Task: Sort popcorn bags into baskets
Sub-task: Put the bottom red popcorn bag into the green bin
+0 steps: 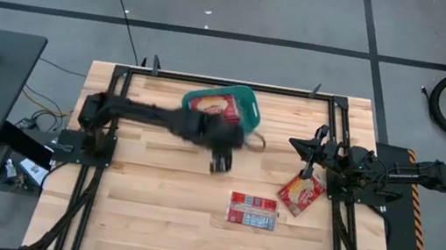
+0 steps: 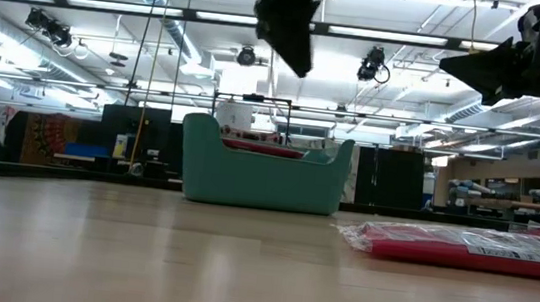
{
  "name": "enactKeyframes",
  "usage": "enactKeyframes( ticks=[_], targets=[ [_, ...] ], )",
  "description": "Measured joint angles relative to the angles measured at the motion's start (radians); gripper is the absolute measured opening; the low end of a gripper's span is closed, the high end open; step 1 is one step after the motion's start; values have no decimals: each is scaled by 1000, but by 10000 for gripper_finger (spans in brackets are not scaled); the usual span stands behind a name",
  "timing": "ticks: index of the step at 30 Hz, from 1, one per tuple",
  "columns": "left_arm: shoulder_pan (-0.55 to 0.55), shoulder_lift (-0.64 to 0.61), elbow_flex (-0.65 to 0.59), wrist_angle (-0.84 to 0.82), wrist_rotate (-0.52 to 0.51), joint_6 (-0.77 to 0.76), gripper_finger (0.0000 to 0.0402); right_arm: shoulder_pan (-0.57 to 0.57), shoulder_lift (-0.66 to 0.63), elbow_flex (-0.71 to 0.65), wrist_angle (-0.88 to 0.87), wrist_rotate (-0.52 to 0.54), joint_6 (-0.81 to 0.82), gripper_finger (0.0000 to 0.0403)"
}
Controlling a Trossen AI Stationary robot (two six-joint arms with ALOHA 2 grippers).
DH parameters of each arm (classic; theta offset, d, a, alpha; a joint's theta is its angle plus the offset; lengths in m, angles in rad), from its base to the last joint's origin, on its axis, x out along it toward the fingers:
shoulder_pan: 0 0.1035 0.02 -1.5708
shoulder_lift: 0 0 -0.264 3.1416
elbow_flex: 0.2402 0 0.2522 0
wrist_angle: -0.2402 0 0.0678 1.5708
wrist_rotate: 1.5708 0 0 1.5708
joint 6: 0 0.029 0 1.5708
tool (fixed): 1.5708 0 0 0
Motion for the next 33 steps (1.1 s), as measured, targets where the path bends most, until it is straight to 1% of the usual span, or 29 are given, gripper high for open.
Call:
enactKeyframes(
  ticks=[3, 7, 11, 14, 17, 19, 22, 23, 27, 31, 33],
  targets=[
    [-73, 37, 1, 36, 1, -71, 141, 0, 1, 0, 0, 0, 0, 20],
    [-172, 98, -1, 111, -3, -101, 141, 0, 3, 0, -1, 0, 0, 20],
    [-271, 170, 0, 254, -5, -109, 141, 0, 9, 0, 1, 0, 0, 20],
    [-320, 231, 0, 372, -16, -159, 141, 0, 9, 0, 0, 0, 0, 20],
    [-342, 295, 1, 447, -11, -209, 141, 0, 10, 0, 4, 0, 0, 20],
    [-351, 329, 0, 462, -9, -241, 141, 0, 8, 0, -2, 0, 0, 20],
    [-358, 361, 1, 523, -5, -280, 141, 0, 9, 0, 1, 0, 0, 20],
    [-360, 371, 2, 567, -5, -285, 141, 0, 8, 0, 1, 0, 0, 20],
    [-361, 404, 3, 657, -5, -273, 141, 0, 10, 0, -2, 0, 0, 20],
    [-357, 432, 3, 676, -9, -271, 141, 0, 12, 0, 1, 0, 0, 20],
    [-357, 449, 3, 653, -46, -272, 141, 0, 12, 0, 1, -1, 0, 20]
  ],
)
